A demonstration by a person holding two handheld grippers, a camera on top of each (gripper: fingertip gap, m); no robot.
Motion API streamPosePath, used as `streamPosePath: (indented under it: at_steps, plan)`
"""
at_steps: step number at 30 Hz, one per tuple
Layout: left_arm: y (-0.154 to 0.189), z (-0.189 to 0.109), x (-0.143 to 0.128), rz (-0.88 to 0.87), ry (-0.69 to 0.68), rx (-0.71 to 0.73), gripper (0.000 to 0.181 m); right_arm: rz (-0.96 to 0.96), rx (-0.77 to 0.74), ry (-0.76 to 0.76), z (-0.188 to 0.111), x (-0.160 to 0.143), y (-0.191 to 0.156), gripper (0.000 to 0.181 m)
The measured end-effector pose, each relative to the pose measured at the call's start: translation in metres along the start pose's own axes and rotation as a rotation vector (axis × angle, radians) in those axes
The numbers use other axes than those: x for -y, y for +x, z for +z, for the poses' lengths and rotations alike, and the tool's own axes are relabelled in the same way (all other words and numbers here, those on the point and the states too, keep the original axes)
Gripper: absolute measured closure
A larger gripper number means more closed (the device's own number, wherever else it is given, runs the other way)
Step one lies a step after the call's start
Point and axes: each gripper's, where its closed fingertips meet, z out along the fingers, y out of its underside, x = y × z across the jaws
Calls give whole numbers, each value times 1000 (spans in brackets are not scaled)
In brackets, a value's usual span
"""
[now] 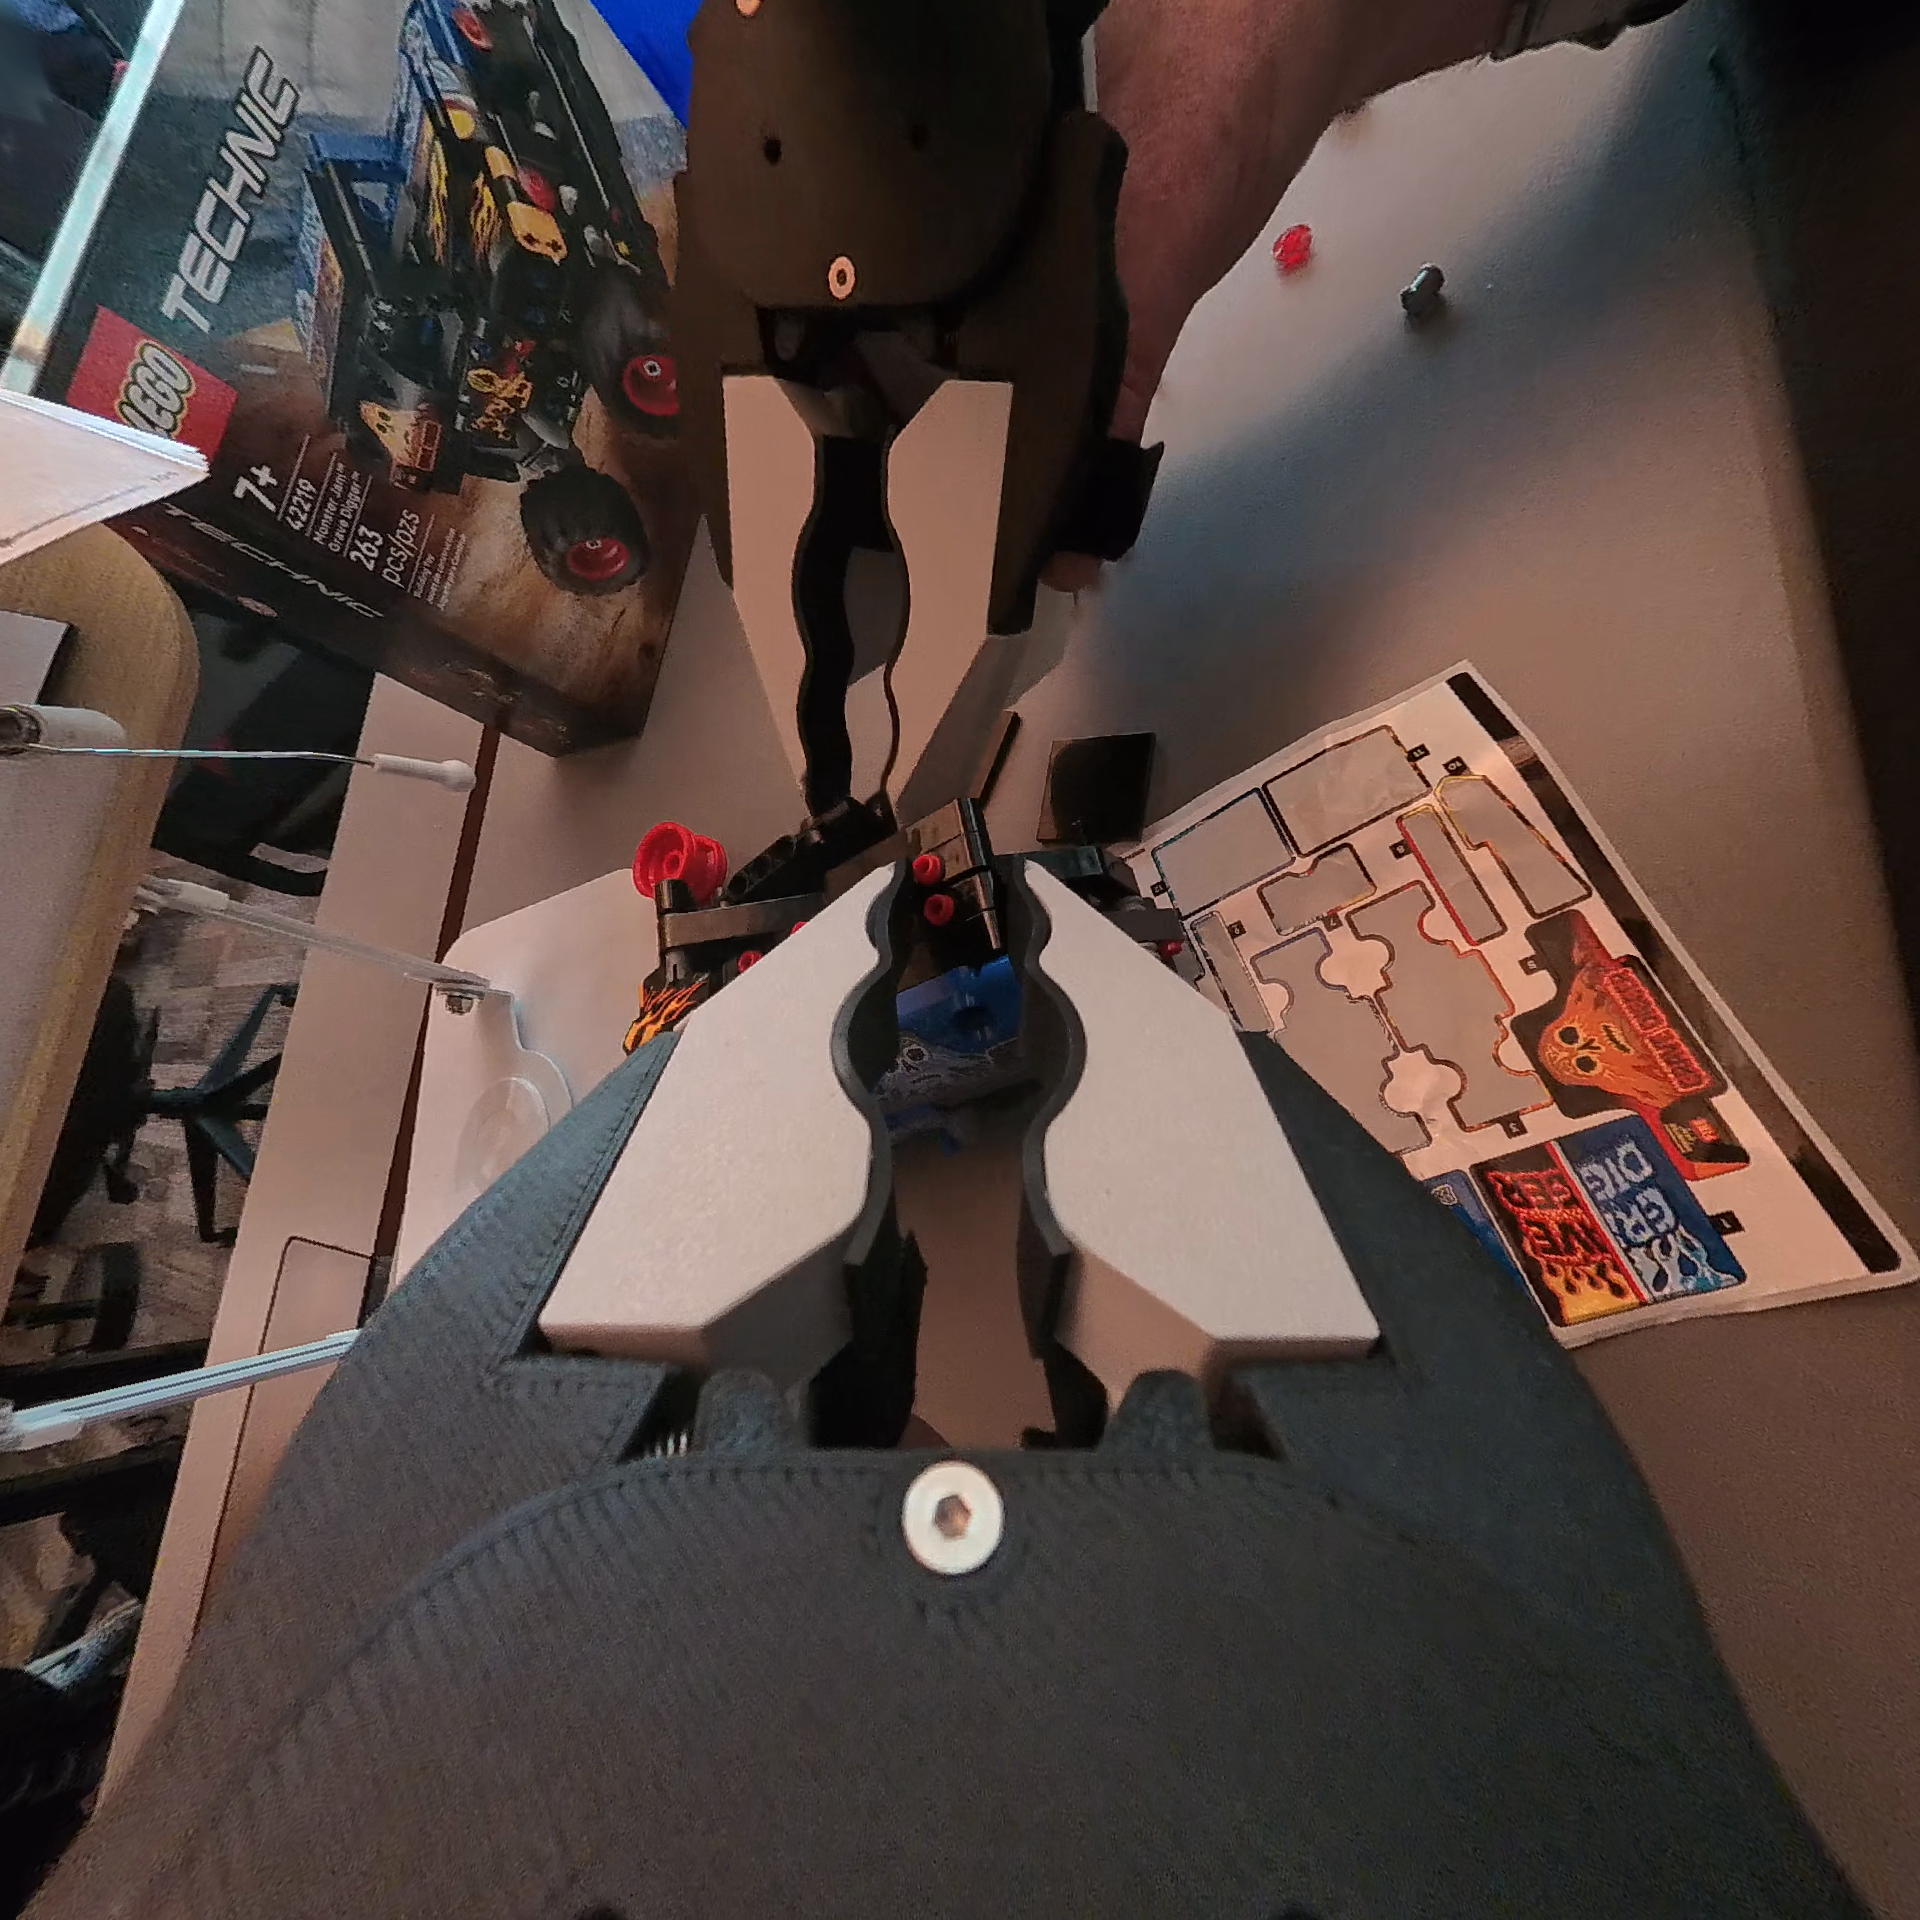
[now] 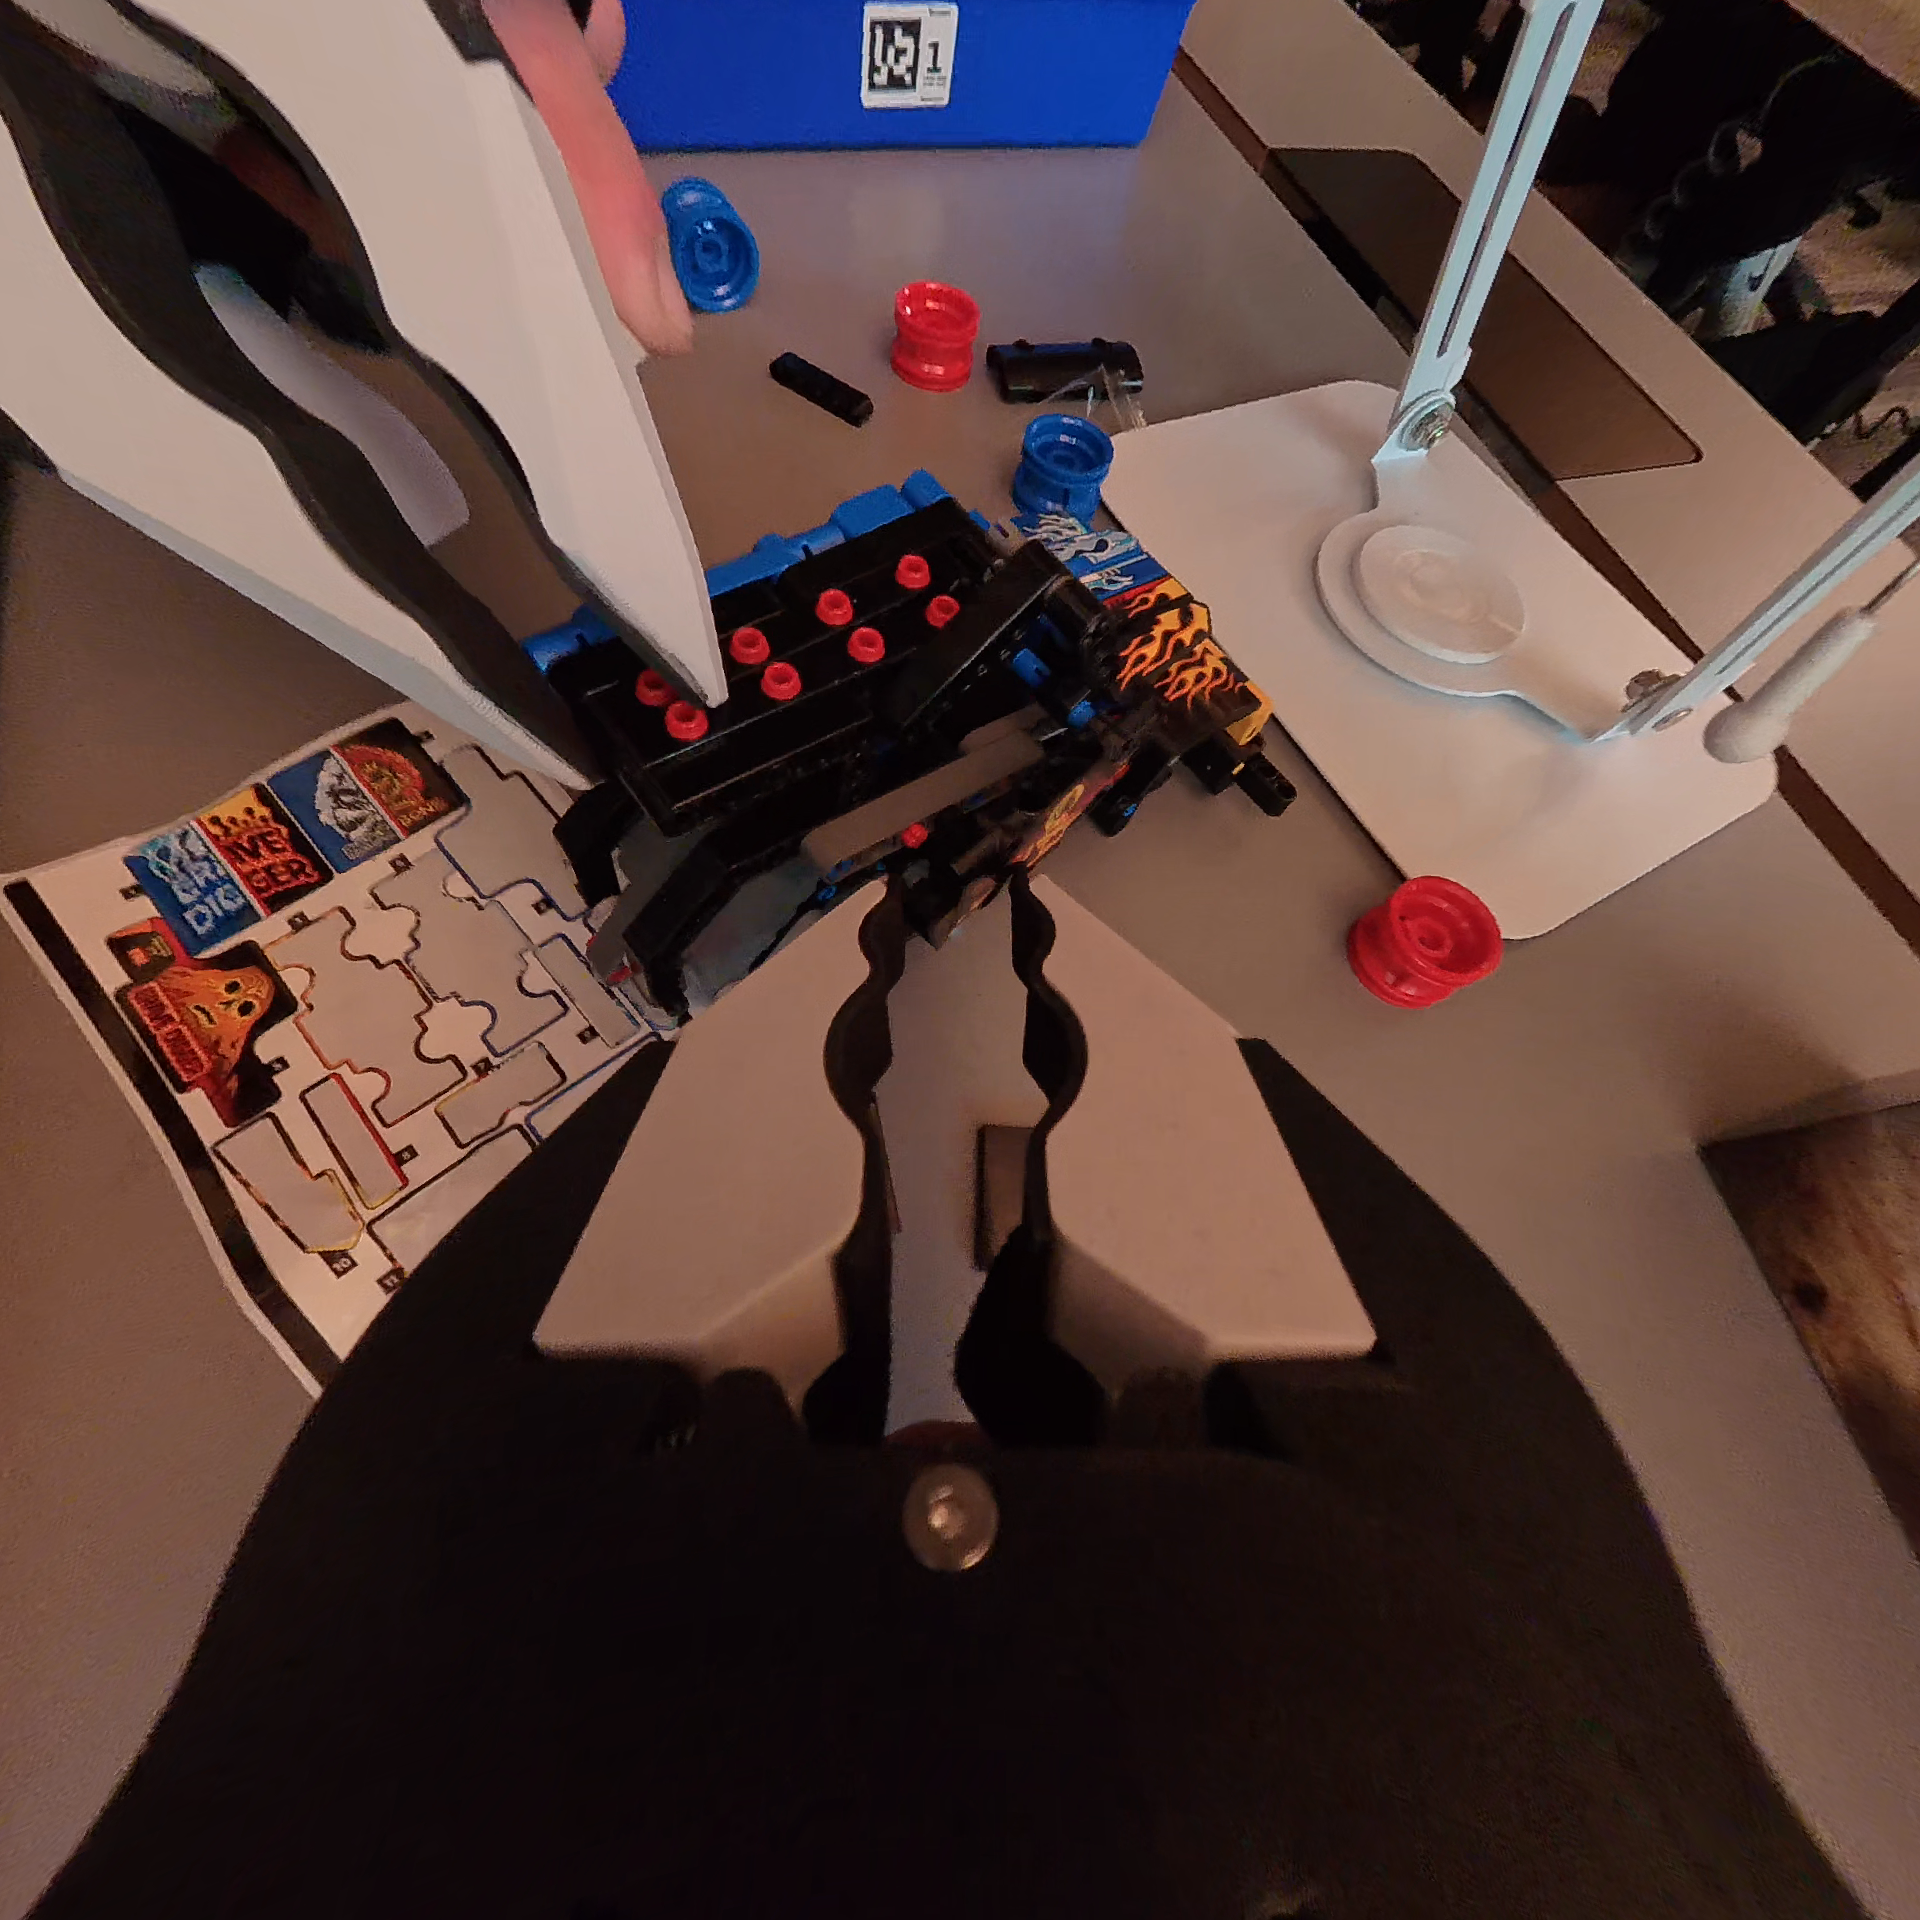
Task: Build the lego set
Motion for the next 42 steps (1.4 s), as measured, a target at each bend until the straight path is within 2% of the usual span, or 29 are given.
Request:
streamPosePath:
  at_steps: [10, 13, 19, 21, 23, 24, 26, 28, 31, 34, 42]
  plan:
    - [-1, -3, -3, -15, -5, 26, 163, 126, 75, 62, 0, 0, 1, 164]
    - [-4, -5, -5, -47, -16, 44, 156, 158, 92, 79, 0, 2, 1, 164]
    - [-4, -3, -9, -96, -19, 30, 156, 169, 73, 90, 2, 2, 5, 166]
    - [-13, -9, -11, -143, -13, 43, 143, 168, 62, 95, 2, 3, 6, 166]
    - [-28, -15, -13, -253, -4, 60, 118, 159, 54, 93, 3, 3, 6, 166]
    - [-33, -15, -18, -322, -22, 57, 96, 158, 53, 92, 3, 3, 6, 166]
    - [-41, -9, -26, -389, -59, 65, 80, 156, 50, 92, 3, 3, 6, 166]
    - [-32, -2, -26, -470, -72, -24, 78, 152, 45, 93, 3, 4, 6, 166]
    - [-24, 7, -25, -516, -94, -79, 78, 152, 36, 93, 3, 4, 6, 167]
    - [-25, 16, -30, -459, -139, -19, 91, 157, 31, 94, 4, 4, 7, 167]
    - [-25, 17, -29, -464, -107, -8, 92, 198, 25, 118, 5, 6, 10, 168]
